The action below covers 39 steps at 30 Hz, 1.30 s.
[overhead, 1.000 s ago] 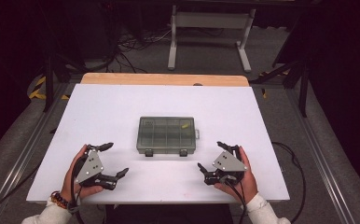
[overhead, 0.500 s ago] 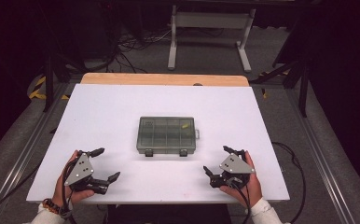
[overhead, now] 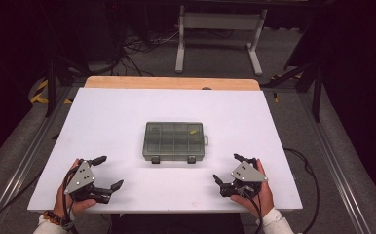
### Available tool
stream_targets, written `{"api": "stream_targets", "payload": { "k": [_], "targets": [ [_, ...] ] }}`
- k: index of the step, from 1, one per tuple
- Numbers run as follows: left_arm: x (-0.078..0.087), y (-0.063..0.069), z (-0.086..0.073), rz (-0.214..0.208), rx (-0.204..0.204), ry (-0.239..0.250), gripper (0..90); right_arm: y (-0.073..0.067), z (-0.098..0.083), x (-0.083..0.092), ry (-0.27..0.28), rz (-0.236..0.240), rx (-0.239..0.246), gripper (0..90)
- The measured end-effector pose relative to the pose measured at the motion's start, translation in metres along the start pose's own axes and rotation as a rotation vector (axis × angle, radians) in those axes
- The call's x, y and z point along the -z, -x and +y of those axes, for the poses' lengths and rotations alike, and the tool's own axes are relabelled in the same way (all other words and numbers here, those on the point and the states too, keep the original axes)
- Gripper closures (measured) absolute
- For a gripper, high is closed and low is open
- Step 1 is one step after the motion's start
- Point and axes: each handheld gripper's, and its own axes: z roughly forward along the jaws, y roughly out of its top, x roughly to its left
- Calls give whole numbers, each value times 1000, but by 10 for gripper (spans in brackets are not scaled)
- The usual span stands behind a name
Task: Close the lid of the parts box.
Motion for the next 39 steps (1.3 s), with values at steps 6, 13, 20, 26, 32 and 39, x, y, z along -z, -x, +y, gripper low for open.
{"api": "stream_targets", "payload": {
  "k": [6, 13, 20, 26, 32, 39],
  "targets": [
    [-1, -1, 0, -4, 1, 6, 46, -3, 1, 2, 0, -12, 16, 52],
    [-1, -4, 0, 3, -3, 2, 46, -4, 3, 4, 6, -29, 17, 52],
    [-2, -5, 0, -1, -8, -7, 49, -2, 2, 5, 2, -35, 21, 52],
    [-3, -6, -1, 4, -5, -9, 50, -2, 1, 4, 2, -33, 21, 52],
    [-2, -7, -2, 15, -1, -19, 50, -1, 2, 3, 3, -30, 20, 52],
    [-2, -7, -3, 27, 5, -29, 51, 0, 2, 2, 3, -29, 17, 52]
  ]
}}
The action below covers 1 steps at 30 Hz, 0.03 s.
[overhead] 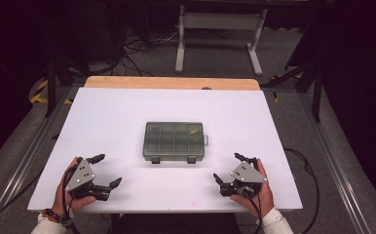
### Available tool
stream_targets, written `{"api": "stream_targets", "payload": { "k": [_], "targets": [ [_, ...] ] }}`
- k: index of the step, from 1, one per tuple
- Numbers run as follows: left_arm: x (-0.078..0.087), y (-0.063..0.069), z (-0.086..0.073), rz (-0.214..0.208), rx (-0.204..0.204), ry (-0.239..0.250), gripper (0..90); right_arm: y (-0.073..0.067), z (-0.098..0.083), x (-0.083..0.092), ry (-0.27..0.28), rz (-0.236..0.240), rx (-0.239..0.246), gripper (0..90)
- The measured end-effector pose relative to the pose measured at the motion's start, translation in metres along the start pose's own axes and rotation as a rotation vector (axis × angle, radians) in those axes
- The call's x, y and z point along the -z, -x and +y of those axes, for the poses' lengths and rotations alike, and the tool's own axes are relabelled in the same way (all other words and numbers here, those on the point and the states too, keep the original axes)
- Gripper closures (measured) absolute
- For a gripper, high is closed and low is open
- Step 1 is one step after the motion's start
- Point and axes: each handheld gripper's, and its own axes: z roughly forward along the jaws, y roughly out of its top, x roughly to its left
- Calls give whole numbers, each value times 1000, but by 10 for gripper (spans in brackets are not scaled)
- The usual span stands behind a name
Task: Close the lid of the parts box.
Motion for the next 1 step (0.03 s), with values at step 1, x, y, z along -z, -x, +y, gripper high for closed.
{"api": "stream_targets", "payload": {
  "k": [1],
  "targets": [
    [0, 0, 0, 4, -2, -4, 51, 0, 0, 0, 1, 1, -1, 51]
  ]
}}
